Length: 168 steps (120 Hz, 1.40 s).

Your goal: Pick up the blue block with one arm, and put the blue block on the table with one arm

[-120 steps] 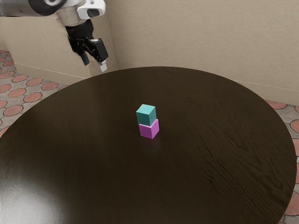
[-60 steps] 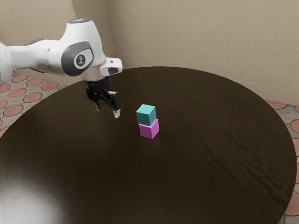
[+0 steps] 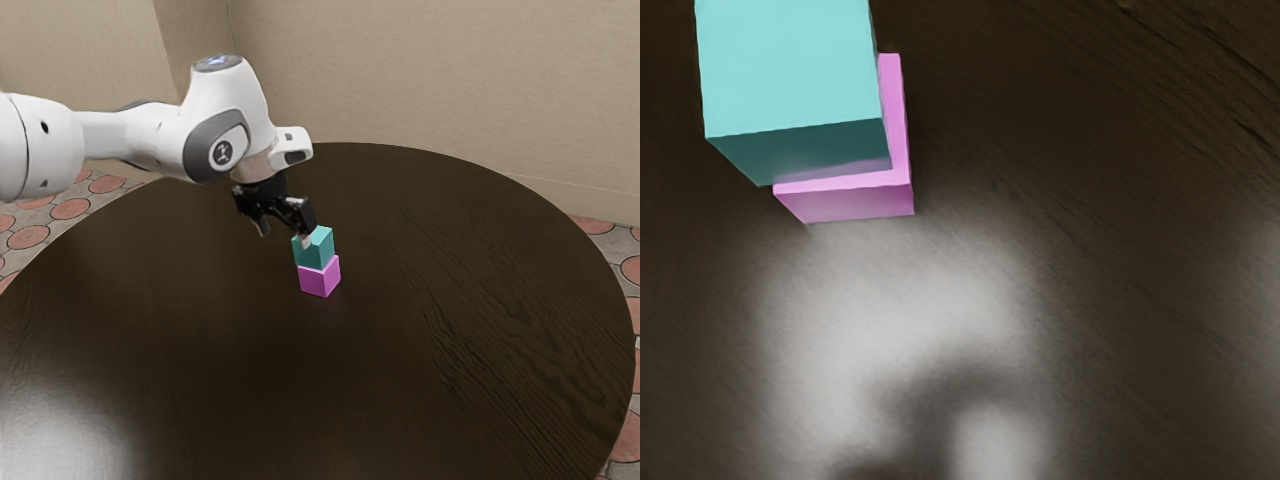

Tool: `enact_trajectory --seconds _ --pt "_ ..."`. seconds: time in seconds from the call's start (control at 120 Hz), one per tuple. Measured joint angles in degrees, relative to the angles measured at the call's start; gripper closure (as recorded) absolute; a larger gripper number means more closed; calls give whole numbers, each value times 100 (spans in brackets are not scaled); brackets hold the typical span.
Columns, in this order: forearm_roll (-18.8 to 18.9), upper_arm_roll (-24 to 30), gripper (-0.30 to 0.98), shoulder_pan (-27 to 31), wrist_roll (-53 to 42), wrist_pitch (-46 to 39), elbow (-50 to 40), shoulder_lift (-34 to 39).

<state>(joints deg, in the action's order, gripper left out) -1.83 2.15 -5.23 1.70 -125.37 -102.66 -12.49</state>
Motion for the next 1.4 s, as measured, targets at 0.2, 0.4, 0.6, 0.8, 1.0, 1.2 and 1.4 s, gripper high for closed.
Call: enact_trajectory --seconds 0.2,0.4,0.6,0.8,1.0,1.2,1.4 --pt "335 260 3 372 197 -372 638 -795" --pt "521 490 3 651 247 -521 1565 -1643" --pt "553 598 3 754 279 -628 1648 -1943" --pt "583 619 3 815 298 -697 2004 -2318" --pt "608 620 3 837 313 -723 2136 -2509" --pt "614 620 6 848 323 -730 2158 -2667" --pt "641 620 15 848 330 -732 2391 -2776"
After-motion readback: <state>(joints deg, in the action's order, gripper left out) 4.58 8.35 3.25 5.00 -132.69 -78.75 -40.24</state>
